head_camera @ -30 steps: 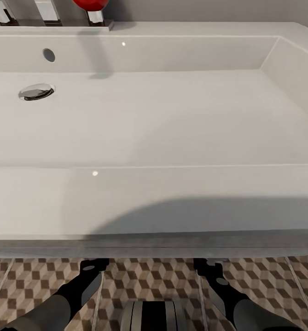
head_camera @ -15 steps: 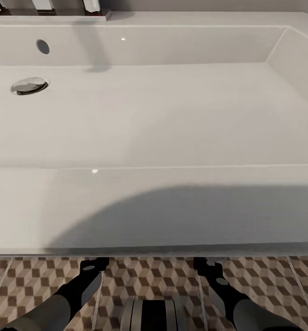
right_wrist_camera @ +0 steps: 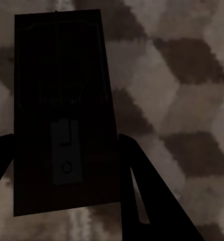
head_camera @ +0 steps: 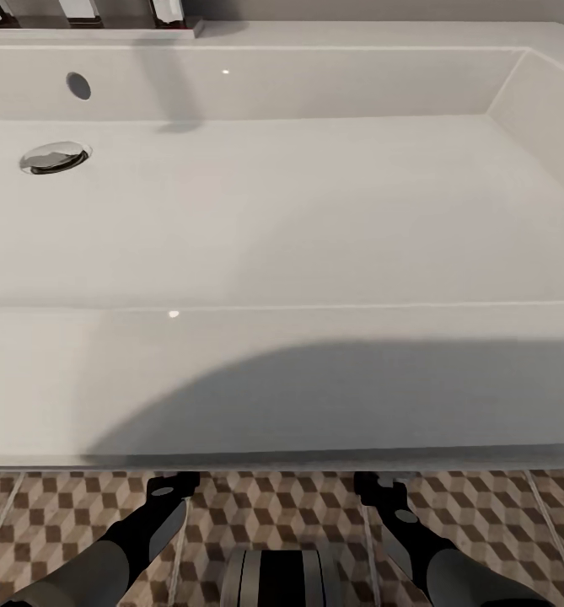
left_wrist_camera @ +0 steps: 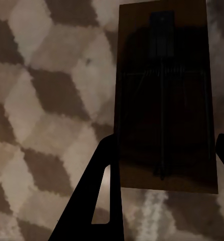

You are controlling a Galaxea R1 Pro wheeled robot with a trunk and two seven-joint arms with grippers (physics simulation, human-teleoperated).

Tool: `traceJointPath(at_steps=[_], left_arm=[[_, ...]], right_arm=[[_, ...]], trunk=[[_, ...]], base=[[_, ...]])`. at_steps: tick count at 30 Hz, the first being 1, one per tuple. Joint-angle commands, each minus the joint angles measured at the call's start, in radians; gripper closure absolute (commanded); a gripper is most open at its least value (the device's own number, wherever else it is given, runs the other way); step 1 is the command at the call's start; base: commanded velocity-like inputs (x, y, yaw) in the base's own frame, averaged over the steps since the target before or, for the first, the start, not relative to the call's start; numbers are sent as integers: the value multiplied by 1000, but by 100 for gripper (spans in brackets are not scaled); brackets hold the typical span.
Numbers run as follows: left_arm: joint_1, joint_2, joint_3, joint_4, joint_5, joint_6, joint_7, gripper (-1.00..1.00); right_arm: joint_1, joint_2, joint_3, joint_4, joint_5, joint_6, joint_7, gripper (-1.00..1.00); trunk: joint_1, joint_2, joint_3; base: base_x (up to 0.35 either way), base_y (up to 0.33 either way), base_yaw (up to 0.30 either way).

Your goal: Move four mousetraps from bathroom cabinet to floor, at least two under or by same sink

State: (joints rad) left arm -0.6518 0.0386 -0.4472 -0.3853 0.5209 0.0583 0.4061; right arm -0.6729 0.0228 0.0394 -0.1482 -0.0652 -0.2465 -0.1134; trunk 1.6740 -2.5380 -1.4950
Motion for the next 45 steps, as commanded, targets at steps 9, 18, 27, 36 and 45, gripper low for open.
traceJointPath(at_steps=[9, 18, 27, 36, 45], left_arm=[[0, 1, -8, -3, 4, 6, 8, 100], [0, 1, -8, -3, 4, 6, 8, 100], [0, 1, -8, -3, 5, 6, 8, 100], [0, 1, -8, -3, 5, 6, 8, 100], [0, 1, -8, -3, 5, 6, 8, 100]], right_arm=[[0, 0, 3, 1, -12, -41, -3, 100], [0, 0, 5, 1, -11, -66, -3, 100], [0, -1, 8, 1, -9, -68, -3, 100], [0, -3, 8, 2, -10, -65, -2, 100], [0, -6, 9, 2, -10, -61, -2, 100]], trunk=[[0, 0, -1], [0, 0, -1], [0, 0, -1], [0, 0, -1], [0, 0, -1]], base=[[0, 0, 0], [0, 0, 0], [0, 0, 0], [0, 0, 0], [0, 0, 0]])
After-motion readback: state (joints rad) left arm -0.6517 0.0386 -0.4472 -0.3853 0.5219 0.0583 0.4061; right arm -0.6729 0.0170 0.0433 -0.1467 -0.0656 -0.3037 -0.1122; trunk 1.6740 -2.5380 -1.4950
